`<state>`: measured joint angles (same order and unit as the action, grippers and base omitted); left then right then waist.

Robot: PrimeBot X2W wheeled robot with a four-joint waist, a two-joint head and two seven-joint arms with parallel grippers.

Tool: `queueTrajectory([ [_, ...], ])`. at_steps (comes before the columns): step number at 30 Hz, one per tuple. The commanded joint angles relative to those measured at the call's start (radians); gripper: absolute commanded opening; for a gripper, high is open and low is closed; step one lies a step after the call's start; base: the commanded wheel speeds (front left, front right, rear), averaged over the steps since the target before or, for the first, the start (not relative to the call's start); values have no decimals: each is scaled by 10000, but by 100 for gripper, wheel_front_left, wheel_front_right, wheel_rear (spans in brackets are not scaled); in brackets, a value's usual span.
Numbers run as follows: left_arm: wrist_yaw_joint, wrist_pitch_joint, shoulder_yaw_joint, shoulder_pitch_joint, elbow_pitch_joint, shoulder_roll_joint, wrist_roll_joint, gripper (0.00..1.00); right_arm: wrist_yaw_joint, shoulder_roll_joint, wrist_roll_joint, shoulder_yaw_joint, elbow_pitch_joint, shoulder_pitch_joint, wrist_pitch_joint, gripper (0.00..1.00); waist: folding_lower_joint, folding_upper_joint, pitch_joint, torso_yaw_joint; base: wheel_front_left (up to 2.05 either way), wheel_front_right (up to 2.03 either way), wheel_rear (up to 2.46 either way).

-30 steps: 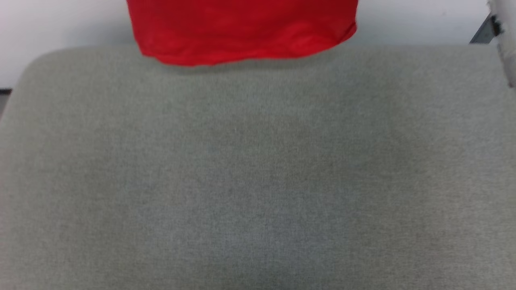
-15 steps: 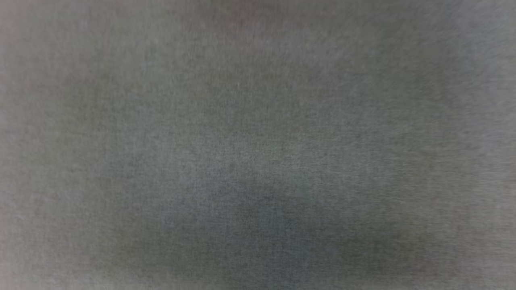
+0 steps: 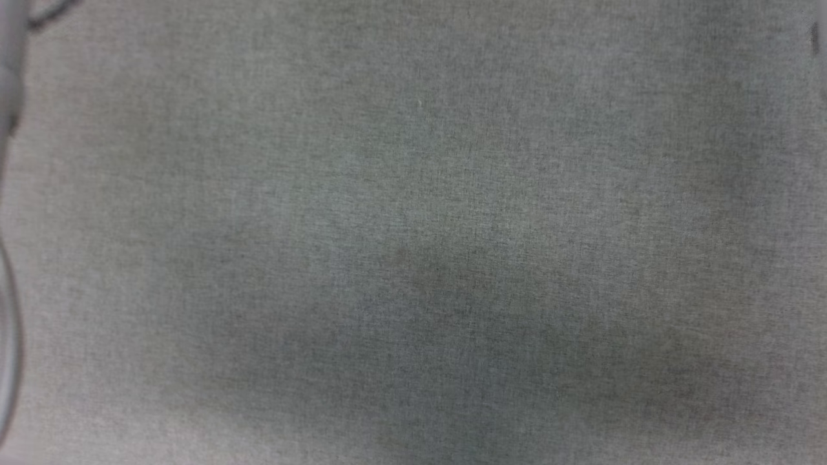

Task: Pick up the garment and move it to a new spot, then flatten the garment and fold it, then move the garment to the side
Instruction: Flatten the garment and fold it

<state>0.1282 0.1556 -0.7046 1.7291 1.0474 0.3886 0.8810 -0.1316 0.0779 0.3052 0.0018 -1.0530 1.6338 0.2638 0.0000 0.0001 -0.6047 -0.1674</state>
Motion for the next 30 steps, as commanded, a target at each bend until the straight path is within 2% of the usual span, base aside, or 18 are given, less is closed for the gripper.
queueTrajectory([
  [1, 26, -333, -195, -422, 57, -77, 255, 0, 18, -32, -184, -153, -484, -280, -78, 0, 0, -1, 456, 40, 0, 0, 0],
  [7, 26, -1652, -1021, -1624, 91, 81, 656, 0, 17, -150, -1043, -467, -1920, -789, -1172, 0, 0, -1, 1419, 223, 0, 0, 0],
  [12, 27, -2528, -1550, -2951, -125, 404, 1061, 0, 18, -226, -2215, -387, -2309, -1719, -2268, 0, 0, -1, 2312, 449, 0, 0, 0],
  [16, 27, -2790, -1802, -4102, -401, 782, 1409, 0, 17, -232, -3161, -26, -2362, -2699, -3113, 0, 0, -1, 2966, 628, 0, 0, 0],
  [21, 24, -2948, -1853, -5266, -798, 1236, 1800, 0, 18, 57, -4193, 345, -2365, -3674, -3930, 0, 0, -1, 3561, 799, 0, 0, 0],
  [26, 12, -3110, -1800, -6673, -1618, 1991, 2260, 0, 18, 378, -5520, 954, -2219, -4988, -5279, 0, 0, -1, 4209, 971, 0, 0, 0],
  [30, -326, -3219, -1687, -7896, -2631, 2636, 2659, 0, 18, 739, -6688, 1501, -1426, -6173, -6336, 0, 0, -1, 4598, 1084, 0, 0, 0],
])
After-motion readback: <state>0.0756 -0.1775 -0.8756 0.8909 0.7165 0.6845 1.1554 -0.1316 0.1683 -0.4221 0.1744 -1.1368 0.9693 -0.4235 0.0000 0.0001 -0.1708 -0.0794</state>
